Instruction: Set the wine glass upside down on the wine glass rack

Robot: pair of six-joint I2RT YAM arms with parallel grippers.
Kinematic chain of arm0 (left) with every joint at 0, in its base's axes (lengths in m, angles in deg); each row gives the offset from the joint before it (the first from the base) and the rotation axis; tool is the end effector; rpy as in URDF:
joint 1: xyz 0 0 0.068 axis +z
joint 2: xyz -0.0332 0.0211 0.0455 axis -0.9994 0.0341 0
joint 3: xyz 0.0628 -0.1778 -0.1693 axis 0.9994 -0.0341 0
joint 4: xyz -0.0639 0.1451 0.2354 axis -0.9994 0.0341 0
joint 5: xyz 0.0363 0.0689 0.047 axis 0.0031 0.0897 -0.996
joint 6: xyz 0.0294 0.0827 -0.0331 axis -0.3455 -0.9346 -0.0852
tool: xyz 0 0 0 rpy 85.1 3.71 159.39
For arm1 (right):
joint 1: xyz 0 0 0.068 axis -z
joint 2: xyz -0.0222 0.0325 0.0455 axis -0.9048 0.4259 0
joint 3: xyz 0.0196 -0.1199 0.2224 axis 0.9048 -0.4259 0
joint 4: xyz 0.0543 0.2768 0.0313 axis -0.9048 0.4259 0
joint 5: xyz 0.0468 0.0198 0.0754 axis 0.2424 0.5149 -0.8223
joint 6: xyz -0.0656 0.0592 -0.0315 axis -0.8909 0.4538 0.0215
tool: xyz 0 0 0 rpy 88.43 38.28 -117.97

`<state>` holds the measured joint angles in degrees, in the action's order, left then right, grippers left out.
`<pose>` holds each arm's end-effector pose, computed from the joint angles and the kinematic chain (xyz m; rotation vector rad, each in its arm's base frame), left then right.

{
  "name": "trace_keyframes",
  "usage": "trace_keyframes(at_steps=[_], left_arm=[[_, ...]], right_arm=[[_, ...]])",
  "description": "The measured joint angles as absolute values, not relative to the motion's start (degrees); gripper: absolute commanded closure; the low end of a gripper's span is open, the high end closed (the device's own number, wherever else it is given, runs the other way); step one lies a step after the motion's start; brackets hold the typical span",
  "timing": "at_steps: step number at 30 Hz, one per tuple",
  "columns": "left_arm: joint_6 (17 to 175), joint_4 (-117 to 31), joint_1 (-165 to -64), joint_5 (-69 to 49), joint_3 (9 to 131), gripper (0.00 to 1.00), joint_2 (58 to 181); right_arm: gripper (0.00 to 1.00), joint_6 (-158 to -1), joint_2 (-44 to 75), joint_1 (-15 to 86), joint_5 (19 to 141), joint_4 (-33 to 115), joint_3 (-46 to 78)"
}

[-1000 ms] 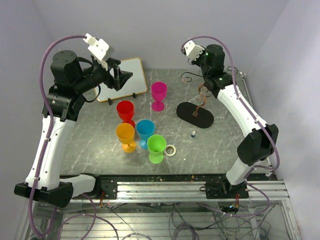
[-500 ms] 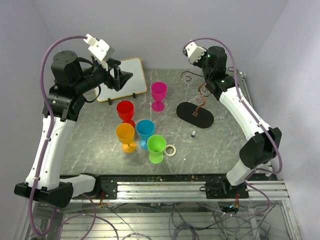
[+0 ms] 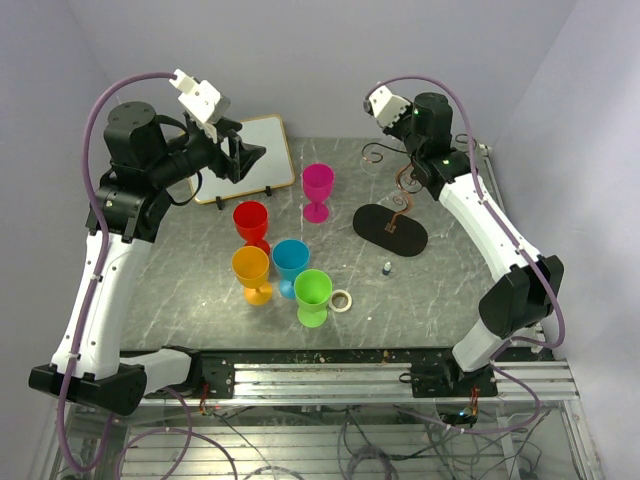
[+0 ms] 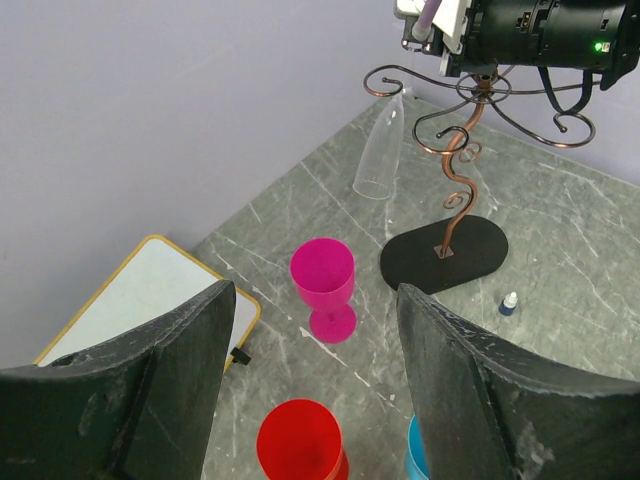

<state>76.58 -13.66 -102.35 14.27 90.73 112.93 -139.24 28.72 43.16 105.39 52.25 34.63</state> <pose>0.2782 -0.1180 0.4966 0.7372 1.4742 -0.5444 0.4365 0.1457 0.3847 -0.9086 1.5688 -0.6621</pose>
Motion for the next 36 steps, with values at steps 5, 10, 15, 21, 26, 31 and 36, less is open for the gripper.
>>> trace_keyframes(at_steps=[5,10,15,21,26,31,36], left_arm=[[76.5,-13.6,-102.4,14.4,90.7,0.24,113.0],[76.5,-13.7,-102.4,14.4,90.7,0.24,113.0],[76.5,-13.7,-102.4,14.4,90.7,0.24,113.2],[76.5,-13.7,-102.4,14.5,90.7,0.24,113.3],[76.6,-13.7,-102.4,14.6,90.7,0.24,113.4],[76.6,-13.7,-102.4,14.6,90.7,0.24,113.6],[76.6,-13.7,-102.4,14.8,90.5,0.24,113.7]], right_arm=[[1.0,-139.1,28.4,43.1,105.5,52.4,34.6],[1.0,-139.1,27.1,43.1,105.7,52.6,34.4],[1.0,-139.1,25.6,43.1,106.2,52.6,33.9],[1.0,-139.2,24.8,43.1,106.9,52.6,32.9],[1.0,-139.4,24.1,43.2,108.2,52.8,30.9],[1.0,-139.6,24.0,44.1,108.8,52.8,30.7],[1.0,-139.6,23.9,46.0,109.3,52.8,30.7]])
